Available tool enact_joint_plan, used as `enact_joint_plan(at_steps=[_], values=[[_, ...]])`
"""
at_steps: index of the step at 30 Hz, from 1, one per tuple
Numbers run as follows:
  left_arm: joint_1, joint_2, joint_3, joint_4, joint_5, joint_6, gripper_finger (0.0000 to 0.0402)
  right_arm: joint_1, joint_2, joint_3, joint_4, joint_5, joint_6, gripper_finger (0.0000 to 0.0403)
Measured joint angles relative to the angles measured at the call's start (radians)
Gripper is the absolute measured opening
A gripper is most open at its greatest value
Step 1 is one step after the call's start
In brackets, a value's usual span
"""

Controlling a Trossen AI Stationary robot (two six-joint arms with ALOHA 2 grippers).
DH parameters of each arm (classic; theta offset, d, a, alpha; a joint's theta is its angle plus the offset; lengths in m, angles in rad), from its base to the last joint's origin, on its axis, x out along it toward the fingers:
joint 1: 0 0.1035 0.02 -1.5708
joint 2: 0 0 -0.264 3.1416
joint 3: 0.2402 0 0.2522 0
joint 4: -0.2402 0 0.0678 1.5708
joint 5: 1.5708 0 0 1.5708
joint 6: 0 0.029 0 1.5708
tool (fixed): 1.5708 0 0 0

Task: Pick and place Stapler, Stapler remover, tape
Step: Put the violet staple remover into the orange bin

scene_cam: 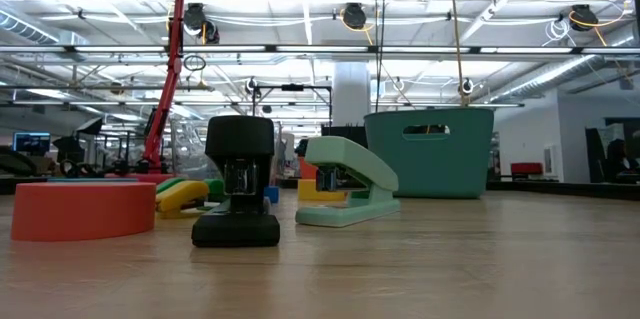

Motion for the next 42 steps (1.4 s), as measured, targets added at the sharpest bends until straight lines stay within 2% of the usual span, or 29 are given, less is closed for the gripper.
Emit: enact_joint_plan(at_steps=[2,5,9,16,42], values=[[0.000,0.000,0.018,-0.060,-0.004,0.006,0.0095,-0.003,0.000,0.000,0.019,0.023,-0.010,0.0000],[-0.002,0.000,0.025,-0.118,-0.065,0.049,0.0107,-0.006,0.000,0.000,0.040,0.044,-0.018,0.0000],[0.003,0.000,0.025,-0.116,-0.138,0.147,0.0110,-0.017,0.004,0.000,0.040,0.043,-0.010,0.0000],[0.005,0.000,0.025,-0.115,-0.131,0.193,0.0111,-0.043,0.033,-0.001,0.072,0.042,0.012,0.0000],[0.051,0.000,0.025,-0.166,-0.123,0.148,0.0111,-0.094,0.069,-0.001,0.067,-0.006,0.049,0.0000]])
